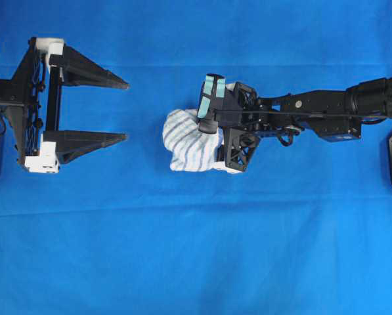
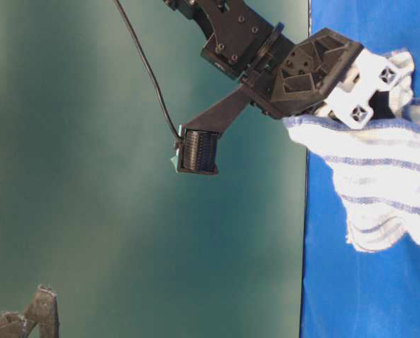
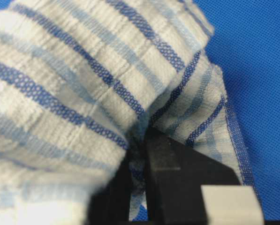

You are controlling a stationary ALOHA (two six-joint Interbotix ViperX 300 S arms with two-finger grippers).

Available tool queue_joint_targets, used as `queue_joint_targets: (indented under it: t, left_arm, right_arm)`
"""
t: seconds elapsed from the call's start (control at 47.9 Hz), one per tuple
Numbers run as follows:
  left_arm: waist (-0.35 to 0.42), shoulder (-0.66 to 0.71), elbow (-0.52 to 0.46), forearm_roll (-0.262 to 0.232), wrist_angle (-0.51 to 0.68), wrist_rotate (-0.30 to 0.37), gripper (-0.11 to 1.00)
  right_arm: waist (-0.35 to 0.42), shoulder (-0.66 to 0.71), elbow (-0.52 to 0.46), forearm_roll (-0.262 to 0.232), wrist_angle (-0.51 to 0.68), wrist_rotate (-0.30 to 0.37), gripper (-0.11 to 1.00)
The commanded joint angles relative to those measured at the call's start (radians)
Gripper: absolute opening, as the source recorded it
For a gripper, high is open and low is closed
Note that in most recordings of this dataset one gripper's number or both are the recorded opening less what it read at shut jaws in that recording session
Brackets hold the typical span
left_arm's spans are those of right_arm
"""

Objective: Hand over the towel.
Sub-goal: 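Lower the towel onto the table center and open the right gripper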

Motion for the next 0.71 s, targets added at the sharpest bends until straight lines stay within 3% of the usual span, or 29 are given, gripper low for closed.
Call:
queue_joint_targets:
  t: [0.0,0.334,0.543,0.585,0.689]
  left_arm:
    - [0.000,-0.003,-0.012,-0.002,-0.011,0.002,0.94]
    - [0.002,-0.002,-0.011,-0.002,-0.011,0.002,0.94]
    - [0.000,-0.002,-0.011,-0.002,-0.011,0.002,0.94]
    - [0.002,-0.002,-0.011,-0.002,-0.009,0.002,0.94]
    - [0.002,-0.002,-0.012,-0.002,-0.009,0.003,0.94]
  right_arm:
    - [0.003,-0.018,-0.018,-0.002,0.000,0.000,0.07]
    - [0.002,-0.021,-0.021,0.003,0.000,0.008,0.09]
    - [0.000,-0.110,-0.008,-0.003,0.015,0.012,0.66]
    - [0.000,-0.144,-0.002,-0.006,0.025,0.012,0.71]
    - [0.000,-0.241,0.017,-0.015,0.041,0.012,0.70]
